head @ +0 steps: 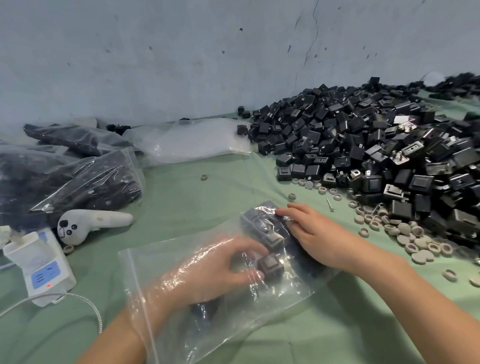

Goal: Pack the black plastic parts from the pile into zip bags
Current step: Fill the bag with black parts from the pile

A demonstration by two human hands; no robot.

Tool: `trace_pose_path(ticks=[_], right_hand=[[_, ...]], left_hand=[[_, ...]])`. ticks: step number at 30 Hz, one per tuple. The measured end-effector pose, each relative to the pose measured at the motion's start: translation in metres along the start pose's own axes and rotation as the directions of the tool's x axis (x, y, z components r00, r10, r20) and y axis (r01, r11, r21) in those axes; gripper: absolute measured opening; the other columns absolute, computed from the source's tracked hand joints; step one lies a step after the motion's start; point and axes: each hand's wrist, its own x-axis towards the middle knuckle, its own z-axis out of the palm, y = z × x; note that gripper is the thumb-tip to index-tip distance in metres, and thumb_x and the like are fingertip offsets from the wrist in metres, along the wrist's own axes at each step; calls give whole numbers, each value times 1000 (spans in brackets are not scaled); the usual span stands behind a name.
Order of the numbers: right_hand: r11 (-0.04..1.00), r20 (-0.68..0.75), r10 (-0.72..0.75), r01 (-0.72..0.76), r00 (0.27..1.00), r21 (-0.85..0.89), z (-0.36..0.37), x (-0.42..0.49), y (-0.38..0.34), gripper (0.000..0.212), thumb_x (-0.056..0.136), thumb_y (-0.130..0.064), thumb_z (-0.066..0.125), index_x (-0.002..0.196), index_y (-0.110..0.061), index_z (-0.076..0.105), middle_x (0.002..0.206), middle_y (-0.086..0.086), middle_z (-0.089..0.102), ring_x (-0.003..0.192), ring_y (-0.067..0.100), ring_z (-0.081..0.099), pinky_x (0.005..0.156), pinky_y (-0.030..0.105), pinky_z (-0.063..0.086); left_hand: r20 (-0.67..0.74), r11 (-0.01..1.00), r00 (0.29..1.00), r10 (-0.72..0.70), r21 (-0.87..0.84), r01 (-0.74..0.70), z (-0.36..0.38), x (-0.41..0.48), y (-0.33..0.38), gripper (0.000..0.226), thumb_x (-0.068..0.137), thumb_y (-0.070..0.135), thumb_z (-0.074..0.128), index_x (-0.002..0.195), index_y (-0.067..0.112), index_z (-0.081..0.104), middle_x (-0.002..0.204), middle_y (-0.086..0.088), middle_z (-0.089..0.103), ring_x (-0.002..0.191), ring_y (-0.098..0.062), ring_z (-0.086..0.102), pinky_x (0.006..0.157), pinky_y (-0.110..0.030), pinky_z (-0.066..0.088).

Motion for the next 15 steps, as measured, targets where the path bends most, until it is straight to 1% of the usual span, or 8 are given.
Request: trace_pose_path(ticks=[2, 4, 7, 9, 10, 12, 13, 15], right_hand=[[1000, 5, 0, 0, 1000, -18, 0, 0, 0, 41, 107, -33, 32, 148, -37, 39, 161, -8, 25, 147, 13, 26, 112, 22, 17], [1000, 6, -2, 2, 1000, -30, 1, 0, 0, 42, 107, -32, 33, 148, -37, 38, 161, -8, 25, 146, 13, 26, 114, 25, 18], [999, 2, -9, 9, 1000, -30, 2, -1, 0, 42, 107, -32, 34, 149, -36, 38, 160, -7, 26, 146, 13, 26, 114, 24, 18], [1000, 3, -9, 9, 1000, -30, 2, -1, 2, 42, 107, -33, 33, 149, -37, 38, 160, -7, 26, 147, 12, 25, 113, 23, 18], [1000, 6, -8, 8, 1000, -29, 3, -1, 3, 42, 107, -34, 32, 149, -38, 37, 160, -8, 26, 147, 12, 25, 111, 21, 18], [1000, 10, -9, 10, 1000, -21, 4, -2, 4, 43, 107, -36, 31, 149, -38, 36, 159, -10, 27, 146, 10, 26, 109, 18, 17], [1000, 10, -10, 10, 1000, -15, 5, -2, 4, 43, 107, -37, 31, 150, -38, 35, 159, -10, 27, 145, 9, 26, 108, 17, 18], [1000, 11, -9, 9, 1000, -5, 5, -3, 4, 46, 106, -43, 30, 151, -38, 33, 159, -11, 27, 145, 9, 27, 110, 19, 18]], left_hand=[[13, 999, 1000, -5, 46, 5, 3, 3, 0, 29, 87, 35, 74, 114, 39, 62, 99, 27, 58, 97, 10, 55, 92, -14, 42], [34, 996, 998, -47, 71, 45, 7, 9, 0, 26, 87, 41, 71, 111, 37, 62, 100, 24, 58, 95, 6, 57, 93, -25, 48], [24, 990, 995, -99, 102, 96, 12, 16, 2, 18, 85, 49, 71, 94, 37, 61, 100, 15, 59, 93, -7, 61, 88, -37, 53], [21, 989, 995, -102, 112, 99, 14, 18, 4, 19, 84, 51, 71, 81, 43, 54, 94, 20, 55, 88, -4, 60, 85, -33, 52], [16, 989, 996, -91, 122, 88, 15, 18, 6, 22, 85, 50, 70, 77, 43, 51, 91, 25, 50, 84, 4, 57, 81, -25, 50], [3, 987, 998, -67, 148, 66, 16, 18, 9, 25, 86, 48, 70, 71, 40, 51, 89, 32, 44, 78, 14, 51, 71, -7, 37], [0, 985, 998, -62, 159, 61, 16, 19, 10, 25, 87, 46, 69, 71, 38, 52, 90, 31, 46, 77, 14, 50, 67, -5, 35], [2, 983, 998, -70, 168, 68, 17, 21, 11, 26, 90, 46, 66, 72, 33, 52, 97, 17, 59, 81, 5, 55, 67, -7, 36]])
